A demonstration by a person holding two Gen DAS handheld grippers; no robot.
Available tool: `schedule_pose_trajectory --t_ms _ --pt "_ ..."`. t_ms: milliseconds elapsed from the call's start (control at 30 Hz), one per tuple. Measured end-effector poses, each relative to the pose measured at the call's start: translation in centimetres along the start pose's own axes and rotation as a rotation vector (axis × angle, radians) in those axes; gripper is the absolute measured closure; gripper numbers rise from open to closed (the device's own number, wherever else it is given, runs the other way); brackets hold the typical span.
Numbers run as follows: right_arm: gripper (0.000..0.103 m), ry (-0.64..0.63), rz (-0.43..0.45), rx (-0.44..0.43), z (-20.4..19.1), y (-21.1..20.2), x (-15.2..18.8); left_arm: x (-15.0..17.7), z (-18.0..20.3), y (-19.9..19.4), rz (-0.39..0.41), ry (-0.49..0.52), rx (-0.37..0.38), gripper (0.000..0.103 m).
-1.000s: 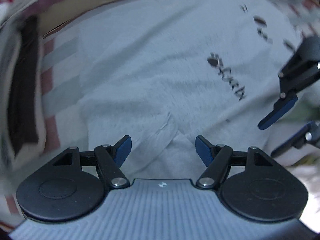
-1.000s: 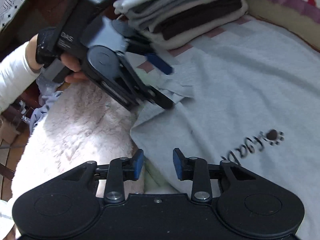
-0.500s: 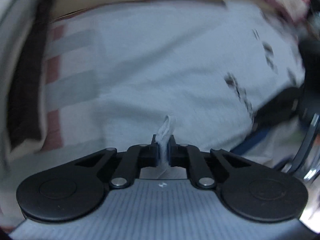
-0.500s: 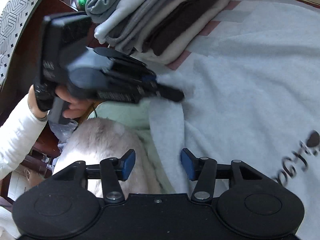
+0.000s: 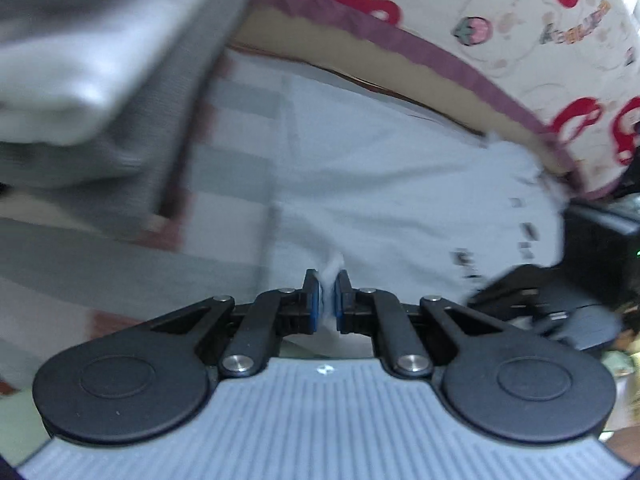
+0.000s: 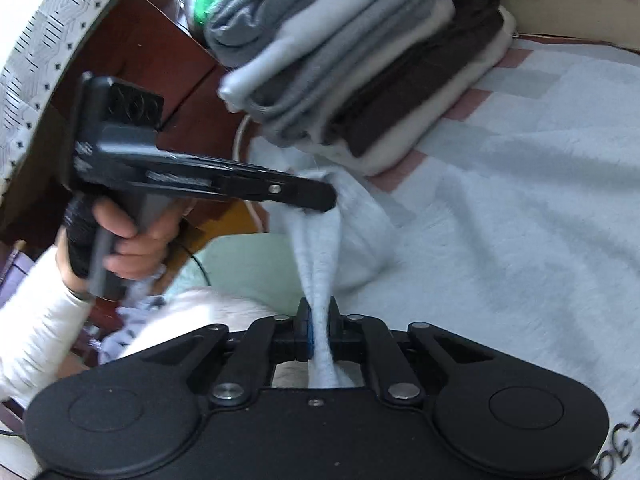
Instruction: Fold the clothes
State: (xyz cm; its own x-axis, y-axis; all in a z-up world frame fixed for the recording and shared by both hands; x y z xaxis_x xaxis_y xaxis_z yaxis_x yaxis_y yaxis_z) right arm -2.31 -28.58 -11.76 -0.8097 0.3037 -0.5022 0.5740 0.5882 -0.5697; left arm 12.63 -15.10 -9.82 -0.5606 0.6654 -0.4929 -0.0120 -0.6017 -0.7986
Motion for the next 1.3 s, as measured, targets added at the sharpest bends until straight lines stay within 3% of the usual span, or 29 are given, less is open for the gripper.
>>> schedule_pose_trajectory --t_ms 100,233,367,433,500,600,767,933,1000,1100,1167,1233,1300 --pt "0.096 0.003 -0.03 0.04 -0.2 0.7 0.5 0.8 -2.0 -0.4 0.015 -0.05 -0.069 0.096" --pt "0.096 0.022 -0.05 0.069 -0.3 1.5 0.8 1.7 -1.2 -1.1 -0.012 -0.047 -0.009 0.094" --pt "0.096 0.077 -0.043 0.079 0.3 2.1 0.7 1.9 0.5 -2.4 0.01 0.023 -0.096 0.082" --pt "0.096 0.13 -0.023 0.069 0.8 2.0 0.5 1.9 1.4 -3.1 0.045 0.05 -0.168 0.066" --pt "0.096 0.177 0.002 0.068 1.3 1.8 0.3 1.9 2.0 -3.6 0.079 0.062 -0.197 0.062" --pt "0.096 0.22 0.029 0.103 2.3 1.3 0.0 1.6 3.1 -3.6 0.093 0.122 -0.16 0.062" --pt "0.095 0.297 0.05 0.183 4.5 0.4 0.2 1.0 6.2 -2.0 0.102 0.306 -0.151 0.056" --pt "0.093 0.364 0.04 0.237 6.4 -0.4 1.2 0.1 8.8 3.3 0.0 0.44 -0.127 0.056" --pt "0.093 0.4 0.04 0.23 7.2 -0.6 1.7 0.2 9.1 5.5 -0.056 0.51 -0.162 0.056" --pt "0.092 0.419 0.047 0.211 7.6 -0.7 2.0 0.5 9.3 8.5 -0.135 0.632 -0.241 0.057" --pt "0.092 0.418 0.048 0.207 7.6 -0.6 2.0 0.6 9.2 9.5 -0.174 0.661 -0.248 0.063" --pt "0.092 0.415 0.048 0.203 7.7 -0.4 2.0 0.5 9.2 10.2 -0.208 0.656 -0.239 0.1" --pt "0.092 0.412 0.048 0.2 7.8 -0.3 2.0 0.1 8.8 10.2 -0.199 0.637 -0.26 0.1"
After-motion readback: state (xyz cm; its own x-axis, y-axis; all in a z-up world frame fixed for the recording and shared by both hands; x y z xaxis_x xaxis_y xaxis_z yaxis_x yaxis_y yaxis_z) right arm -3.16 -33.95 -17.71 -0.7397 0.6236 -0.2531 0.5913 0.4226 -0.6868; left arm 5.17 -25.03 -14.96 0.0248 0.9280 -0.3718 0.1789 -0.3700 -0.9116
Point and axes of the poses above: each gripper's, at about its wrist camera, not at the fingertips, and y roughly the way its jaws point, z to its right, x to its underside, the point moved 6 cm from there along y, roughly the way its jaws point, and after that the axes turned 4 degrees about -z, right-handed, at the moved point
